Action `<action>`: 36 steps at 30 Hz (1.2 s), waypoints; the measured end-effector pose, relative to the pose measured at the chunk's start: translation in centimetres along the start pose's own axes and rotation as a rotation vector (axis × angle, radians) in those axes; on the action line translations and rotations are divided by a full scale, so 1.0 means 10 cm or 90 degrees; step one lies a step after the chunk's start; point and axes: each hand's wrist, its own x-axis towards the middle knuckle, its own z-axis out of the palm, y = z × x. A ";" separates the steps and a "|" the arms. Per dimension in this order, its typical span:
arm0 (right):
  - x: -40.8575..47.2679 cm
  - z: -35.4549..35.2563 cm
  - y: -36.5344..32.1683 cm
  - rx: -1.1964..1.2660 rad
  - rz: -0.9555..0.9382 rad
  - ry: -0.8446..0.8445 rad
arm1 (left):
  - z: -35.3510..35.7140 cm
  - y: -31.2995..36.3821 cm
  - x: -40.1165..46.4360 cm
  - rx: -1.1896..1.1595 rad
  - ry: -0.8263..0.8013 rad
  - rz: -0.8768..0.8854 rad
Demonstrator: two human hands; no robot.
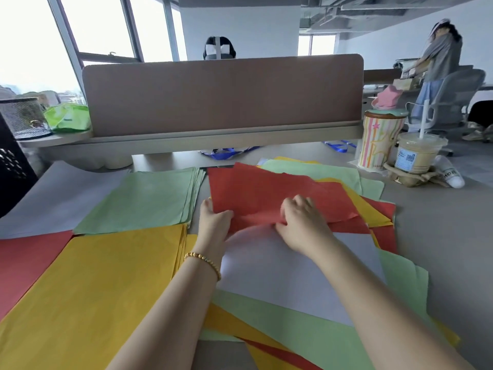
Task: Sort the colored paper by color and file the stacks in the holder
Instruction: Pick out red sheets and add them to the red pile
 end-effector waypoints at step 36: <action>0.09 -0.13 0.48 0.759 0.330 -0.182 | -0.24 0.18 -0.10 0.122 -0.222 -0.160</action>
